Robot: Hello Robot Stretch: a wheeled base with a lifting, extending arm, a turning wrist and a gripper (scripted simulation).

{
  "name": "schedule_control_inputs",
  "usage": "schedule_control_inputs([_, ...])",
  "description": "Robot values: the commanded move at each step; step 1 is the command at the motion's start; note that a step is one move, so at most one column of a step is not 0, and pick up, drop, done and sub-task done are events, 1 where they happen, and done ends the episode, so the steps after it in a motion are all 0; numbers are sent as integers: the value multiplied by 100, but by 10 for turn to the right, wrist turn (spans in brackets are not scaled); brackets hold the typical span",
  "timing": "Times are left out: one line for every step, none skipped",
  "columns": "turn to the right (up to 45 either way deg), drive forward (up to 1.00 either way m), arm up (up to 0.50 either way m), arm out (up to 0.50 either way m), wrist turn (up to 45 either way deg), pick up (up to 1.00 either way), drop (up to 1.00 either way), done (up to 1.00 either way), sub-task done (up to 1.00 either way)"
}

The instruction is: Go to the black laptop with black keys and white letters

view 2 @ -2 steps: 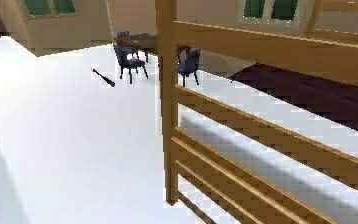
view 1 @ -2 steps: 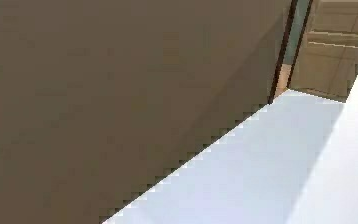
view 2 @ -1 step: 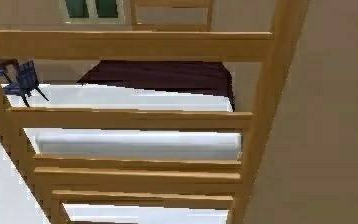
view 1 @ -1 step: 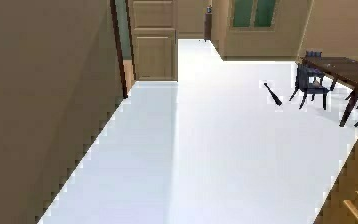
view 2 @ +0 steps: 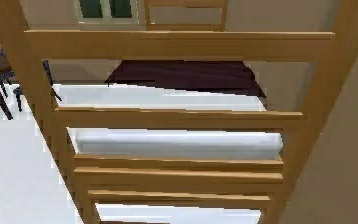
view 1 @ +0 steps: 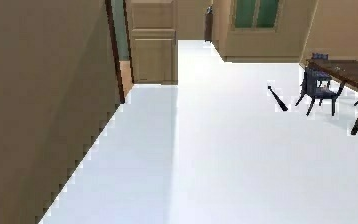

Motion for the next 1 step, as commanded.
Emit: schedule_control_inputs([-60,0,0,0,0,0,0,0,0])
